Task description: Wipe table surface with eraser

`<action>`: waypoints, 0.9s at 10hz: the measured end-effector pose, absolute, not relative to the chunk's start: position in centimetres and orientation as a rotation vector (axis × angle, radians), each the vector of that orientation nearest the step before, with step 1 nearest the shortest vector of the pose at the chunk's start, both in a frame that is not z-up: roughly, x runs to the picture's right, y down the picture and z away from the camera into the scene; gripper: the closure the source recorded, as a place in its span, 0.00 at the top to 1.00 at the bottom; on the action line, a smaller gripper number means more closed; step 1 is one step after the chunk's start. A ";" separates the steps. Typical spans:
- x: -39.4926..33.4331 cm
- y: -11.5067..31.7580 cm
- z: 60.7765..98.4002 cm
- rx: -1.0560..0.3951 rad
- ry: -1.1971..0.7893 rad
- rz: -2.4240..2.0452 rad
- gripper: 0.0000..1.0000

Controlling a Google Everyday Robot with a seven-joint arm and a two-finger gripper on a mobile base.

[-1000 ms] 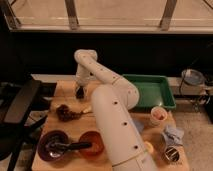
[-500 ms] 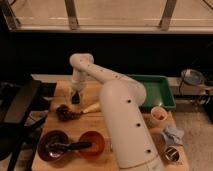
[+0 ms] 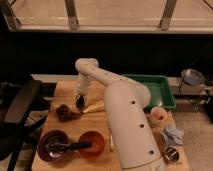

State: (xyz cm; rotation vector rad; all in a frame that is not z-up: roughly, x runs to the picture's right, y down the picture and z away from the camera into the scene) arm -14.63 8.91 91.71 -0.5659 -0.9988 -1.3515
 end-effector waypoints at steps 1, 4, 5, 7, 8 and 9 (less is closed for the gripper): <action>-14.0 8.7 92.2 -0.579 -0.984 -1.338 0.00; -12.6 7.0 93.3 -0.596 -0.930 -1.327 0.00; -12.6 6.2 93.6 -0.588 -0.921 -1.330 0.00; -13.7 4.5 94.1 -0.554 -0.925 -1.360 0.00; -14.5 4.4 94.0 -0.543 -0.933 -1.378 0.00; -15.7 4.5 93.7 -0.528 -0.951 -1.405 0.00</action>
